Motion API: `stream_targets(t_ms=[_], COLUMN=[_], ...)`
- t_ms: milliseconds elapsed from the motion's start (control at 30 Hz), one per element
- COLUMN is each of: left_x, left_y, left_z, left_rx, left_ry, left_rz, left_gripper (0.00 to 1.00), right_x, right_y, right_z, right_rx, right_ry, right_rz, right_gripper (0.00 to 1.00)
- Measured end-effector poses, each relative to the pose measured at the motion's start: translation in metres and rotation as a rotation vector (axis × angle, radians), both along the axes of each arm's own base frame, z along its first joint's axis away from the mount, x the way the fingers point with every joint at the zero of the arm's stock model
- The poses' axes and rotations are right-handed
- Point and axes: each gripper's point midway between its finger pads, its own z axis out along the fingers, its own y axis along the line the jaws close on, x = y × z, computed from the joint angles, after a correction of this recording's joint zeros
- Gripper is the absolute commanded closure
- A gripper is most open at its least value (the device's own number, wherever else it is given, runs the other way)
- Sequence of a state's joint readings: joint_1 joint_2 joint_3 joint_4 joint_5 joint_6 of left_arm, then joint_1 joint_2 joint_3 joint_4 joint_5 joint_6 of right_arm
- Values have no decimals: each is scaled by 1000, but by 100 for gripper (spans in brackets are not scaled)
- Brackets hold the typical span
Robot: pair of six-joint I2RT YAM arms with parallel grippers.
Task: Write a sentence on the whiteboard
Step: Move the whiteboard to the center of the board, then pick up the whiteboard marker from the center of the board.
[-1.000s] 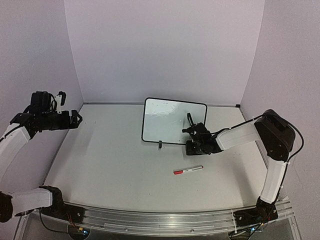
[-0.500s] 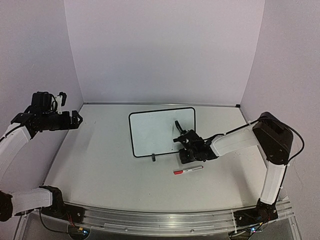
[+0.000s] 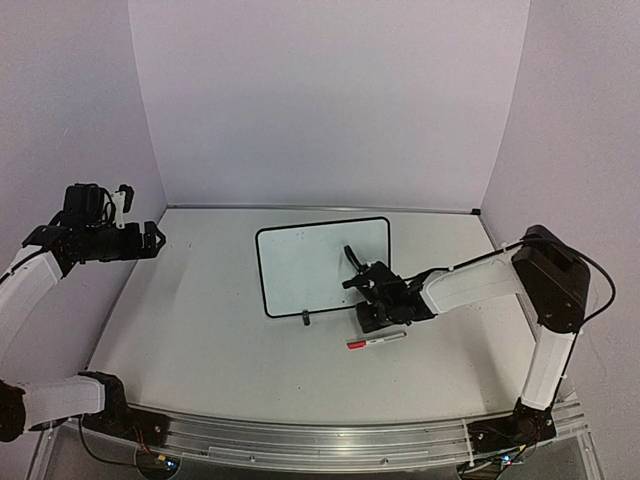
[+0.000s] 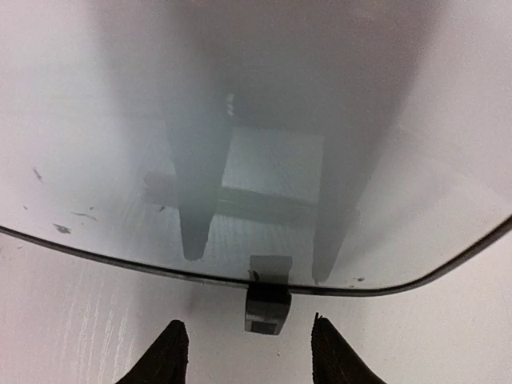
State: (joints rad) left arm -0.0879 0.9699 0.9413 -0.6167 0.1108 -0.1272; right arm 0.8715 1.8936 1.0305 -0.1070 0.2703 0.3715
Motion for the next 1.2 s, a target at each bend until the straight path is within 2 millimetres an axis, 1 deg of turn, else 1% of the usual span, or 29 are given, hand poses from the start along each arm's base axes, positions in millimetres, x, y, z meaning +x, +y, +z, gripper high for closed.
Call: stream_targets(t_ms=[100, 267, 367, 433, 567, 700, 800, 967, 1067, 1200], left_x=[0, 0, 0, 0, -1, -2, -2, -2, -3, -3], left_y=[0, 0, -1, -3, -6, -9, -11, -12, -12, -12], left_z=[0, 0, 0, -1, -1, -2, -3, -3, -3, -2], left_rx=[0, -1, -5, -9, -19, -31, -37, -43, -43, -42], left_ry=[0, 1, 1, 0, 0, 3, 6, 7, 7, 5], left_rz=[0, -1, -7, -15, -28, -43, -52, -59, -59, -59], left_gripper=[0, 1, 0, 0, 0, 0, 1, 0, 0, 1], right_x=[-5, -18, -28, -36, -54, -68, -79, -98, -101, -99], right_y=[-4, -16, -26, -36, -56, -66, -69, -72, -69, -63], right_z=[14, 43, 58, 63, 78, 95, 92, 73, 69, 56], right_rx=[16, 67, 99, 109, 142, 229, 313, 395, 434, 430], right_ry=[-6, -18, -17, -5, 22, 60, 127, 252, 287, 325], right_rz=[-5, -21, -48, -66, -126, -212, -295, -440, -497, -542], right_gripper=[41, 33, 30, 28, 28, 34, 37, 39, 44, 45])
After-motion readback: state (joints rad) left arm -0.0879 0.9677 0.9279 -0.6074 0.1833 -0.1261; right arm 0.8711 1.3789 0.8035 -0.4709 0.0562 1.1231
